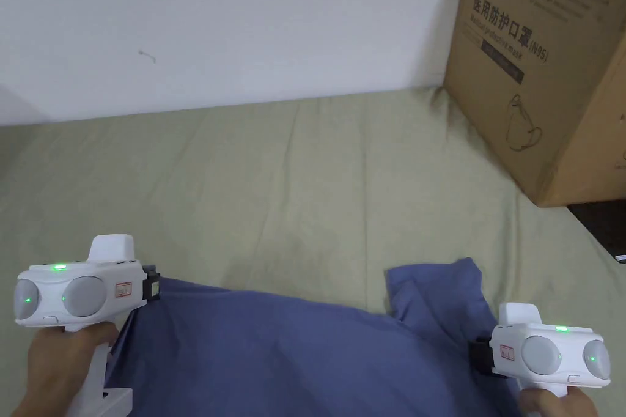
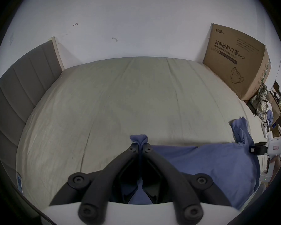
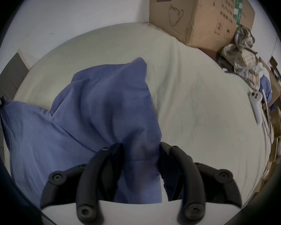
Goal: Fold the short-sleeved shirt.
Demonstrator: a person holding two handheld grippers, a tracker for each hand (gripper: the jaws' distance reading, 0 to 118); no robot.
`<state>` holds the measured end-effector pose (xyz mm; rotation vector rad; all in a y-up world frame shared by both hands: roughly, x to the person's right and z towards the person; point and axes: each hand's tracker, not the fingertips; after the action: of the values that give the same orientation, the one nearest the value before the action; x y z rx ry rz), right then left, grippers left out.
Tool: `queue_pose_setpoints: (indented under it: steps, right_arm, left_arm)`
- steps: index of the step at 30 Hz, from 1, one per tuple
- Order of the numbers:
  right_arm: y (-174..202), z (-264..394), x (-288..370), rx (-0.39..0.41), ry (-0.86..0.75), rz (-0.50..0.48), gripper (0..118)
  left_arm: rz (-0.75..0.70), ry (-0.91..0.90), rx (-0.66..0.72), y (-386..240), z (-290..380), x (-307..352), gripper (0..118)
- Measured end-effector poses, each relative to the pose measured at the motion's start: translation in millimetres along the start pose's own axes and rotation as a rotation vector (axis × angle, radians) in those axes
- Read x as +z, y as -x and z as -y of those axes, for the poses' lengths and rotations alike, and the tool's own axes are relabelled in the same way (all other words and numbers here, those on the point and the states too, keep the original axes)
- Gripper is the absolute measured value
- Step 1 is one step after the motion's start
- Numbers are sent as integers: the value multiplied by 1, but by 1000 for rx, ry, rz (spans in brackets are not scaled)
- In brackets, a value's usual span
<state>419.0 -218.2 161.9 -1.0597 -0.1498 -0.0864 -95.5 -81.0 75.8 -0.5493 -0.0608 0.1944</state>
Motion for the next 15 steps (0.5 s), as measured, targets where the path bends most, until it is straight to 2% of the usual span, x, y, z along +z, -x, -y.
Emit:
queue_pose_setpoints:
  steps: [1,3,6,8,9,15]
  right_arm:
    - [4,1,5,23,-32,13,3]
    - [9,0,10,82,-39,10,3]
    - [12,-1,18,130,-61,17,3]
    - [13,0,41,132,-135,27,3]
    - [12,-1,53,134,-171,13,3]
    - [23,-17,167,148,-409,-38,3]
  left_arm:
    - [-89,205,-109,2,8,3,0]
    - [-92,201,-106,10,9,1,0]
    - [-99,187,-86,14,9,16,0]
    - [-102,174,-71,16,7,34,0]
    - [-123,250,-139,17,8,42,0]
    - [-122,148,-126,26,-14,106,0]
